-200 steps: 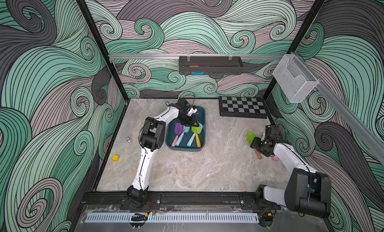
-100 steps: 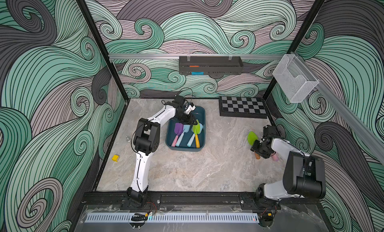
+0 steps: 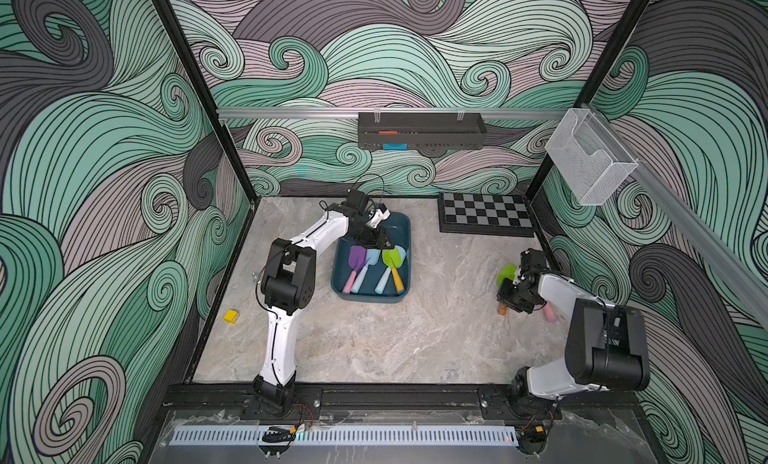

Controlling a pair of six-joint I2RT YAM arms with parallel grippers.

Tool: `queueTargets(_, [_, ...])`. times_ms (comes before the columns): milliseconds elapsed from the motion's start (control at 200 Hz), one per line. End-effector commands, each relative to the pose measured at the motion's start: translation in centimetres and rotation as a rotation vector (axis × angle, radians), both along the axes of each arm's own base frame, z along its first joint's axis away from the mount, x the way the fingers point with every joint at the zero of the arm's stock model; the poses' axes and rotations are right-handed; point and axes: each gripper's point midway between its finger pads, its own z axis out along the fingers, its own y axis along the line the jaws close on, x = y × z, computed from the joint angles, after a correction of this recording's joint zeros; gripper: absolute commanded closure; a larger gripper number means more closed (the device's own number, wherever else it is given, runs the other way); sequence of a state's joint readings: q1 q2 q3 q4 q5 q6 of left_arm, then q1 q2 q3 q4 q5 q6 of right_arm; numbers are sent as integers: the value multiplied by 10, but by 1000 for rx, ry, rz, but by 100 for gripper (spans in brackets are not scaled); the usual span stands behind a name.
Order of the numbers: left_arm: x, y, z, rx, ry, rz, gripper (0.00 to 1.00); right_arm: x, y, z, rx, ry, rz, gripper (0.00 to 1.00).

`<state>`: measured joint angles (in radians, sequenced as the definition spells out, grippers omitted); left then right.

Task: Put the shovel into the storage box
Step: Place the shovel in the storage box, then pick up the shovel from the center of the board.

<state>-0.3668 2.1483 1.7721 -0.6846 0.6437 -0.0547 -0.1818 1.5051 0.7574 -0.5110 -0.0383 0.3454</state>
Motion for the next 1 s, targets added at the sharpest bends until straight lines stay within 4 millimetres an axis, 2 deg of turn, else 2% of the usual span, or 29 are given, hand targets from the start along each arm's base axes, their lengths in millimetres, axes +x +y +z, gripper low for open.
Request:
queueTargets(0, [0,-1,39,-56,-70,0,60,8,23,3,59,-14,71,100])
queueTargets(135, [-8,-9,60,-151,-85,-6,60,13,57,17,68,-63,182,100])
queueTargets(290, [-23,-29,79,-309,-68,-24,58,12,111,51,101,-158,345,100])
queueTargets(455, [-42,-52,79,-321,-55,-44,56,5,172,92,96,-258,526,100])
queueTargets(560, [-51,-64,81,-290,-86,-52,56,1,201,114,95,-305,601,100])
queueTargets(701, [-56,-75,84,-285,-94,-60,56,-5,227,134,109,-349,667,100])
queueTargets(901, [-62,-83,91,-288,-114,-72,56,-9,245,147,116,-377,715,100])
queueTargets(951, [-63,-84,89,-283,-108,-74,62,-10,248,149,118,-384,723,100])
queueTargets(996, [-64,-85,88,-279,-102,-75,74,-12,249,150,119,-388,726,100])
